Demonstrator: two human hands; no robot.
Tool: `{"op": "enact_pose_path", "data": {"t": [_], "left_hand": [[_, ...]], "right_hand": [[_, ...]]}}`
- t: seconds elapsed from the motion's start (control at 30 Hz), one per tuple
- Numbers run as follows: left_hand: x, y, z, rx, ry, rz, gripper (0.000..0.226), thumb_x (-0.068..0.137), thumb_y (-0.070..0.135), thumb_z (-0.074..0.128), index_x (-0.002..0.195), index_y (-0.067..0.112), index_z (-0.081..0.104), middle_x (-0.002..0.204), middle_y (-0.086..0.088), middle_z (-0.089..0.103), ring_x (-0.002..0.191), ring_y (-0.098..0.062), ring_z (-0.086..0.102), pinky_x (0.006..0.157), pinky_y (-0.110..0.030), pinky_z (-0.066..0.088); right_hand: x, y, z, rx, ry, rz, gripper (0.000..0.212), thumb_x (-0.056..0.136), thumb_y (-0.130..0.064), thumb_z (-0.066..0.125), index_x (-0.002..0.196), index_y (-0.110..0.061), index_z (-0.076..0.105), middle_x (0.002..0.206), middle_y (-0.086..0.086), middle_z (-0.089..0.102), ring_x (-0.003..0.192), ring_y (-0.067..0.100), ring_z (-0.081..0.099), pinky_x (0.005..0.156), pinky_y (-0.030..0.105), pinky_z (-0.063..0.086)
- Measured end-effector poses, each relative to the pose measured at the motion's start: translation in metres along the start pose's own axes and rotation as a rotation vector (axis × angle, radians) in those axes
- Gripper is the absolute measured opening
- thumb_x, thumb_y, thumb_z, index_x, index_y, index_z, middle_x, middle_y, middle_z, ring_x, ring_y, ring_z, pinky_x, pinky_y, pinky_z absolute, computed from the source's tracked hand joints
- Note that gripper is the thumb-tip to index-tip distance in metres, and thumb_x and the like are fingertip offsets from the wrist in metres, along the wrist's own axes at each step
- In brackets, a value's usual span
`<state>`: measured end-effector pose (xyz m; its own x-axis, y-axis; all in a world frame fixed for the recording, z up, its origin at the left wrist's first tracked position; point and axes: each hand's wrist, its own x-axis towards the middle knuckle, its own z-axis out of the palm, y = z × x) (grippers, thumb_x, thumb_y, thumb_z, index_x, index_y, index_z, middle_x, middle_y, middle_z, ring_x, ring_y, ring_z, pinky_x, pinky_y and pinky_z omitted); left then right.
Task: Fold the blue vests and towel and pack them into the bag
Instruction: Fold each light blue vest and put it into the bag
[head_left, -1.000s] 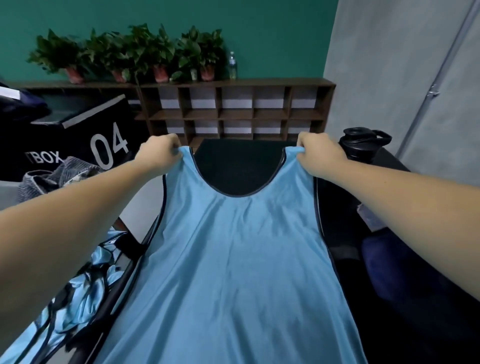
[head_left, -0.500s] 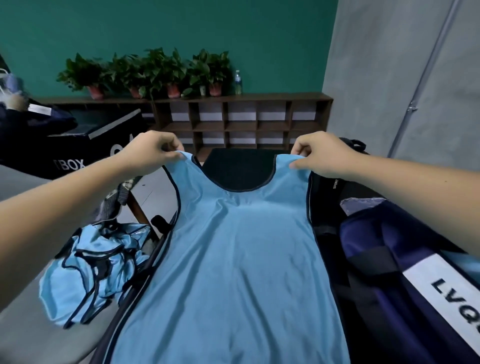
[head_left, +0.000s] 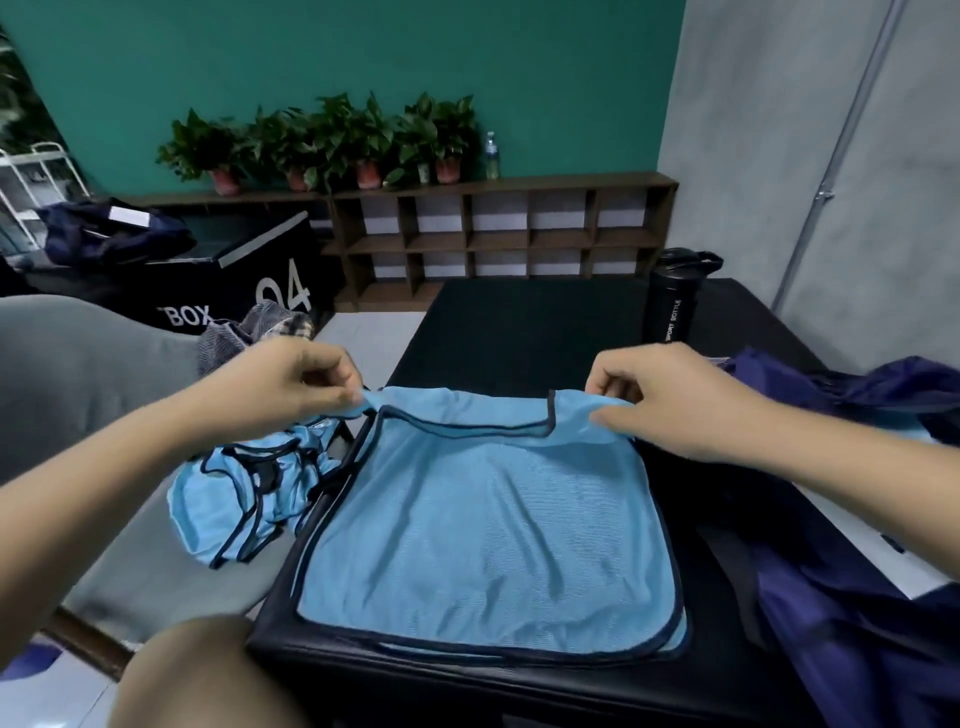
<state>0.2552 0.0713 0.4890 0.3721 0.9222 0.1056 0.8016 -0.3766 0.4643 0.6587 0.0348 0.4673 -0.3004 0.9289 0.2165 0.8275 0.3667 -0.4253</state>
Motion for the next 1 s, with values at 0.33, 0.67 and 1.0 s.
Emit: {"op": "enact_pose_path", "data": {"t": [0.33, 0.67, 1.0], "left_hand": [[-0.073, -0.028, 0.061, 0.074, -0.055, 0.197, 0.013, 0.091, 0.035, 0.083, 0.084, 0.033, 0.072, 0.089, 0.014, 0.073, 0.083, -0.010, 0.070, 0.071, -0.014, 0.047], [-0.103, -0.057, 0.082, 0.009, -0.187, 0.231, 0.014, 0.089, 0.036, 0.086, 0.086, 0.039, 0.073, 0.093, 0.012, 0.073, 0.084, -0.014, 0.071, 0.075, -0.029, 0.055], [-0.111, -0.067, 0.101, -0.005, -0.241, 0.145, 0.015, 0.085, 0.030, 0.089, 0.090, 0.037, 0.077, 0.096, 0.012, 0.075, 0.087, -0.015, 0.071, 0.077, -0.033, 0.055]], "right_hand": [[-0.089, 0.003, 0.042, -0.096, -0.105, -0.165, 0.018, 0.095, -0.031, 0.067, 0.091, -0.042, 0.054, 0.092, -0.019, 0.057, 0.083, 0.008, 0.057, 0.078, 0.026, 0.044], [-0.134, 0.013, 0.065, -0.169, -0.158, -0.228, 0.015, 0.093, -0.028, 0.059, 0.091, -0.041, 0.051, 0.091, -0.021, 0.048, 0.087, 0.000, 0.046, 0.085, 0.028, 0.037], [-0.146, 0.028, 0.080, -0.179, -0.217, -0.243, 0.008, 0.102, -0.046, 0.057, 0.097, -0.041, 0.054, 0.095, -0.022, 0.049, 0.091, 0.002, 0.047, 0.087, 0.033, 0.040]]}}
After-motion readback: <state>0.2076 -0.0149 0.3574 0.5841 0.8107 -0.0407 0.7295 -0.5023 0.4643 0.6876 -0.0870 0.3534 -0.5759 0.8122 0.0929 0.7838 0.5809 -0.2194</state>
